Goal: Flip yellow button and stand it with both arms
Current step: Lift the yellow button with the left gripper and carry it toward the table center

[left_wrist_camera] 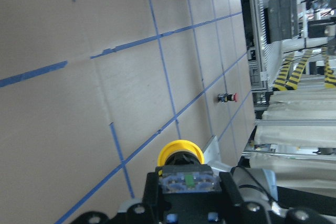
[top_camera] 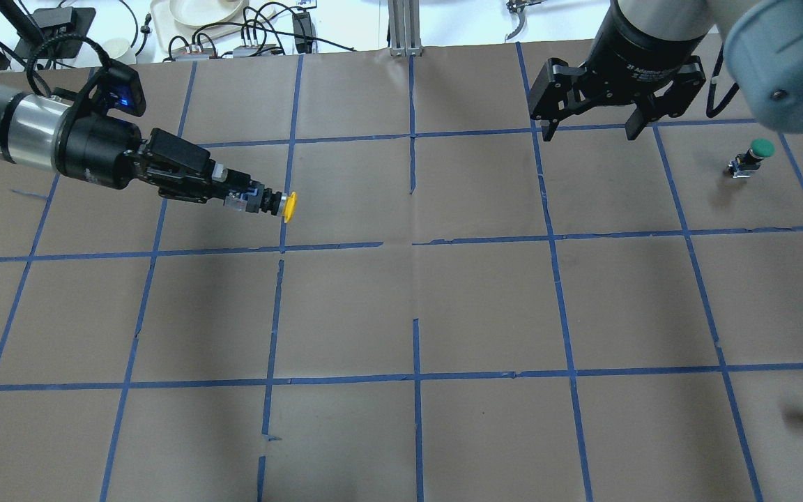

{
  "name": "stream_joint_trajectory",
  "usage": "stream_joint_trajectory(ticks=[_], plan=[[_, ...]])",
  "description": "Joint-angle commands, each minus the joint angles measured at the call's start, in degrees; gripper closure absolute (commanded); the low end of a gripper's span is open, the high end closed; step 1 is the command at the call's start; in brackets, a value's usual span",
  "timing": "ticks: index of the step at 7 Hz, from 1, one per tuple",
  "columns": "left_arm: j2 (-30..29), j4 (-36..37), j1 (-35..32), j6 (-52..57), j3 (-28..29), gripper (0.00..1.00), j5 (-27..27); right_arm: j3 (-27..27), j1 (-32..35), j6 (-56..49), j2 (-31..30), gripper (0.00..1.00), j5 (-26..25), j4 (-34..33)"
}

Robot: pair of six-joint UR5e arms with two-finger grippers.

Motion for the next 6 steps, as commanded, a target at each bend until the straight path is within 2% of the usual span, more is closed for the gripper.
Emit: stream_joint_trajectory(ticks=[1, 2, 3, 4, 6], plan=[[0.3, -6.1, -5.3, 3.0, -2.3, 0.81, -13.0, -0.1, -0.6, 0.3, -0.3, 0.00, 1.1, 0.7], [0.9, -7.6, -6.5, 5.4, -5.4, 0.81, -19.1, -0.2, -1.2, 0.5, -0.3, 0.00, 5.7, 0.9], [2.2, -7.7, -6.8, 6.1, -9.0, 0.81, -23.3, -0.4, -2.6, 2.5, -0.5, 0.00, 7.4, 2.2], [3.9, -7.9, -6.8, 6.1, -12.0, 0.82, -26.7, -0.5, -5.6, 7.3, -1.7, 0.00, 14.2, 7.1], [5.5, -8.1, -10.5, 5.4, -14.0, 0.82, -35.0, -0.5, -15.3, 9.0, -5.4, 0.00, 22.2, 15.9]])
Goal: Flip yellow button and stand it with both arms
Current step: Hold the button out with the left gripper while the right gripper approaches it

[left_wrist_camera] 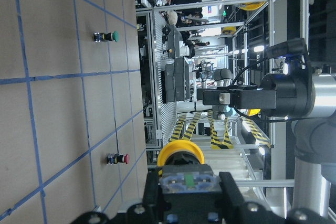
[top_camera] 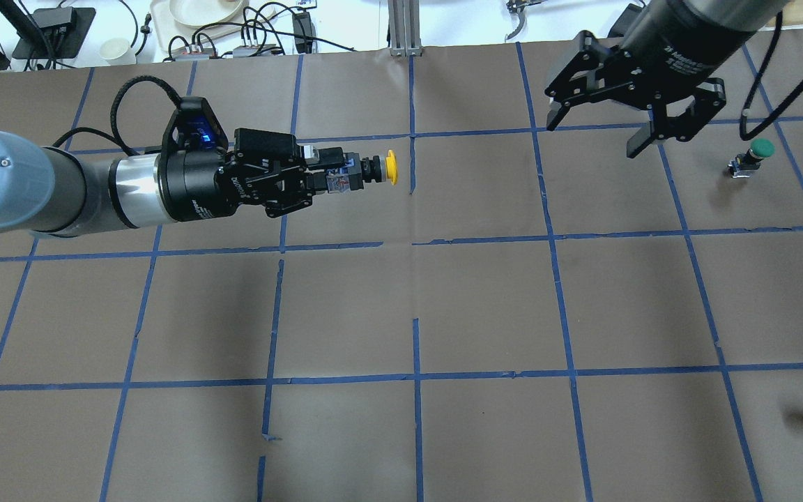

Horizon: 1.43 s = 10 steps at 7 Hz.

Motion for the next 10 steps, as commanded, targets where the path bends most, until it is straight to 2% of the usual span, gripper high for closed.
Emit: stream_joint_trajectory(ticks=[1, 2, 3, 4, 5, 6, 7, 8, 10], plan=[[1.1, -0.1, -4.3, -0.6, -1.6, 0.82, -8.2, 0.0, -7.6, 3.6, -4.3, 0.00, 8.1, 12.5], [1.2, -0.1, -4.7, -0.6, -2.0, 0.82, -8.4, 0.1, -8.2, 13.6, -5.9, 0.00, 8.1, 16.0], [1.2, -0.1, -5.1, -0.8, -2.0, 0.82, -8.4, 0.4, -8.1, 16.0, -6.1, 0.00, 8.5, 16.0], [1.3, -0.2, -5.1, -0.9, -2.0, 0.82, -8.4, 0.5, -8.0, 18.6, -5.7, 0.01, 16.0, 15.4], [1.2, -0.1, -5.2, -0.9, -2.0, 0.82, -8.5, 1.3, -8.0, 24.6, -5.3, 0.01, 20.8, 15.2], [1.2, -0.1, -5.2, -0.9, -2.0, 0.82, -8.5, 2.7, -7.5, 28.5, -3.6, 0.02, 22.3, 14.8], [1.2, 0.1, -5.2, -1.4, -1.9, 0.82, -8.5, 3.0, -7.4, 31.4, -1.7, 0.03, 28.0, 14.6], [1.3, -0.1, -5.2, -1.6, -1.8, 0.82, -8.5, 3.1, -6.6, 32.2, -0.2, 0.03, 29.3, 14.0], [1.3, -0.1, -5.2, -1.6, -1.9, 0.82, -8.5, 3.1, -0.2, 34.6, 4.2, 0.05, 29.5, 9.8]])
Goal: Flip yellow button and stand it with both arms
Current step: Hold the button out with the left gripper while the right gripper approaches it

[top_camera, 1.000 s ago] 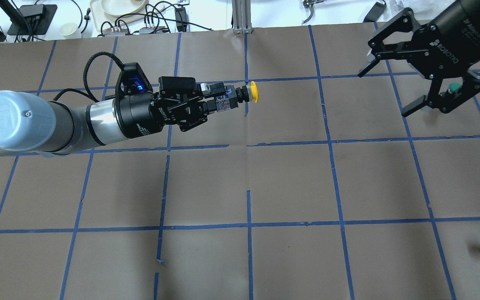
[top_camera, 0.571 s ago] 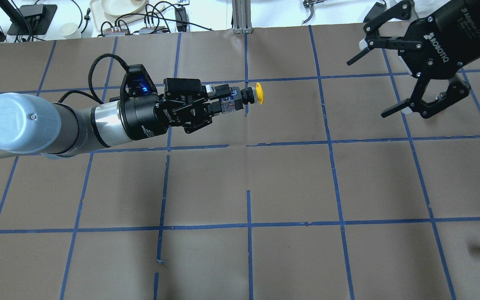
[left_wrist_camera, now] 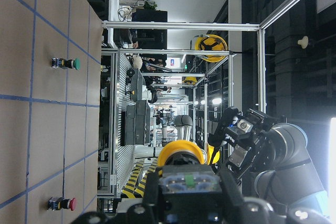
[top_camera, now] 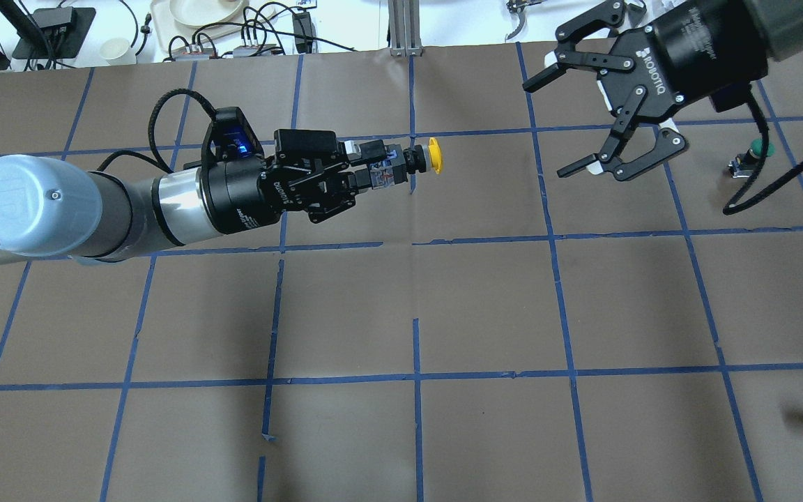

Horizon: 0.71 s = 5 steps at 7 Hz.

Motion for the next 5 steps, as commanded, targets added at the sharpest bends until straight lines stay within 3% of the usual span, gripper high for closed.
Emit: stream_joint_trajectory(ticks=[1, 4, 5], plan=[[0.1, 0.2, 0.0, 0.0, 0.0, 0.82, 0.1, 0.0, 7.5, 7.4, 5.7, 0.05, 1.5, -8.3], [0.1, 0.2, 0.0, 0.0, 0.1, 0.81, 0.1, 0.1, 11.3, 9.0, 6.5, 0.05, 0.5, -9.3], [0.1, 0.2, 0.0, 0.0, 0.1, 0.81, 0.1, 0.1, 11.3, 9.0, 6.5, 0.16, 0.8, -9.6]])
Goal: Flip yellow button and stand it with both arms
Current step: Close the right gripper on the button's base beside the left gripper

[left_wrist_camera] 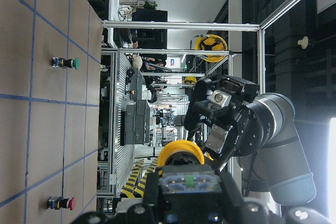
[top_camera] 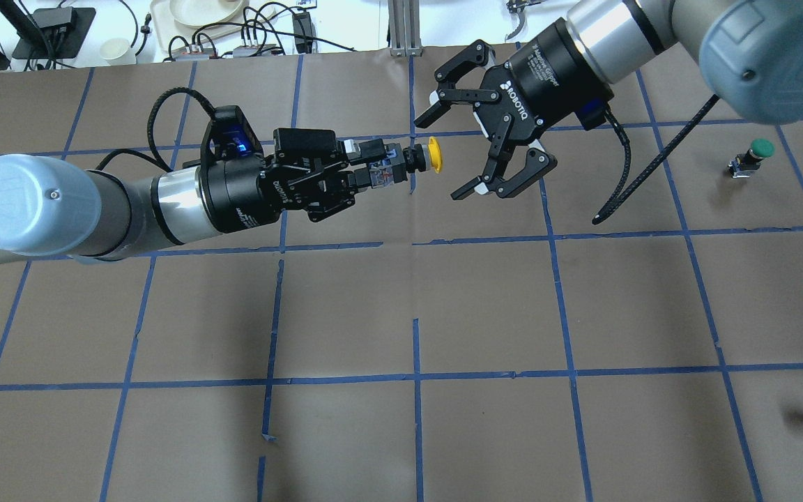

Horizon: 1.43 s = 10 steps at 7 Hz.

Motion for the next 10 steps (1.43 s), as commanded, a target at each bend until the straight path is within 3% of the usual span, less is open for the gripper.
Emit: stream_joint_trajectory(ticks=[1, 2, 4, 6, 9, 10], plan=[[0.0, 0.1, 0.0, 0.0, 0.0, 0.81, 0.0, 0.0, 0.3, 0.3, -0.1, 0.36, 0.7, -0.1], [0.0, 0.0, 0.0, 0.1, 0.0, 0.81, 0.0, 0.0, 0.3, 0.3, -0.1, 0.51, 1.2, -0.1], [0.0, 0.0, 0.0, 0.2, 0.3, 0.80, 0.1, 0.0, 0.3, -0.2, 0.3, 0.68, 3.3, -0.2], [0.1, 0.2, -0.2, 0.4, 0.7, 0.00, 0.6, -0.1, 0.3, -0.3, 0.3, 0.70, 3.1, -0.3], [0.3, 0.5, 0.7, -3.8, 1.7, 0.00, 1.1, -0.8, -1.0, -1.4, 0.2, 0.70, 1.2, -0.5], [-0.3, 0.7, 1.3, -4.5, 4.6, 0.00, 7.0, -0.7, -1.8, -5.3, -0.3, 0.71, -1.9, -1.0]])
